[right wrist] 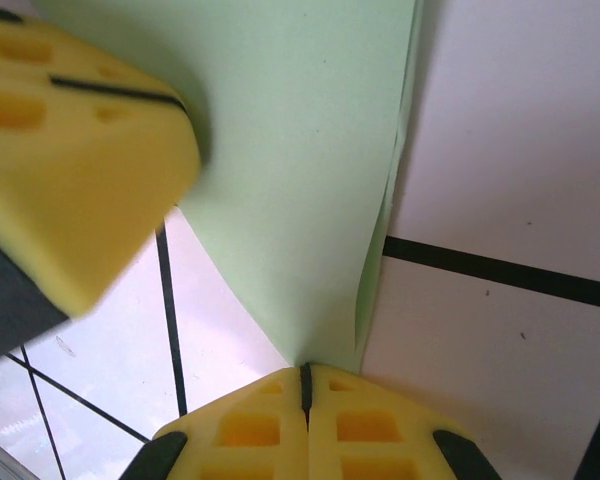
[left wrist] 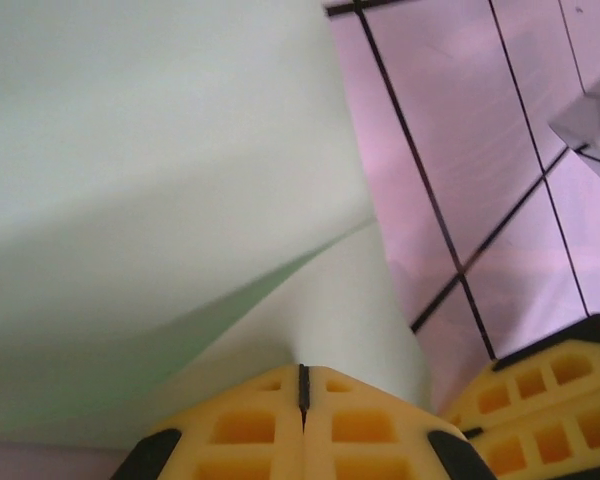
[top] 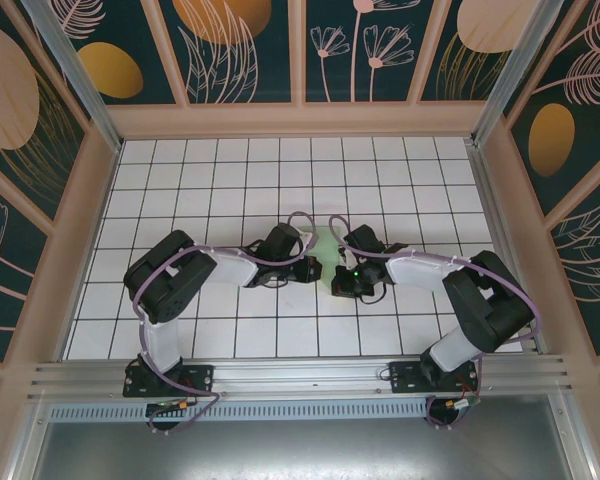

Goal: Fold a paper plane with a square sheet of paper (fold left side to right side)
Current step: Third fold the triangle at the center of the table.

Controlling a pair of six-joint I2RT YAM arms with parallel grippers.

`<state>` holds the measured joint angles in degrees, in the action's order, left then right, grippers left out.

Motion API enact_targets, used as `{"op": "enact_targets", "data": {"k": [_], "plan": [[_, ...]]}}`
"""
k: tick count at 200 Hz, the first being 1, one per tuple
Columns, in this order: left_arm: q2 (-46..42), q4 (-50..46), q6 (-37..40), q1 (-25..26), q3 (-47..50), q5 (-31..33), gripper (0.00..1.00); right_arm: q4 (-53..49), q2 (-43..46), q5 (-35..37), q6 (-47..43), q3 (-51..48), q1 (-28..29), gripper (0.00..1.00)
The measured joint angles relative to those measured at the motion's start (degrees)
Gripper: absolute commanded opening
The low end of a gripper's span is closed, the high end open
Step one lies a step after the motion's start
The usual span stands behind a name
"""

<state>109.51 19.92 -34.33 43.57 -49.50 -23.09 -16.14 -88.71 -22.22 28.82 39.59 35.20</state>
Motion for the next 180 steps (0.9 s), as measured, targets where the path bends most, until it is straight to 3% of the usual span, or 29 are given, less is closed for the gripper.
{"op": "enact_targets", "data": {"k": [72,115,163,180], "plan": [[-0.42,-0.52,2.43,-6.08,0.00,2.16,0.11,0.61,0.15,-0.81,-0.44,-0.46,-0.50,0.00],[-2.56,-3.69,3.89,-8.44,-0.02,4.61,0.24,1.44,1.22,-1.16,-1.38,-1.20,-0.72,0.00],[-15.02,-11.80,5.16,-10.10,-0.66,4.28,0.58,4.48,9.25,1.01,-4.39,-2.10,-2.54,0.37],[-20.02,-12.76,4.57,-10.88,-1.42,4.11,0.65,6.19,12.68,1.27,-6.67,-2.08,-3.63,0.48]]}}
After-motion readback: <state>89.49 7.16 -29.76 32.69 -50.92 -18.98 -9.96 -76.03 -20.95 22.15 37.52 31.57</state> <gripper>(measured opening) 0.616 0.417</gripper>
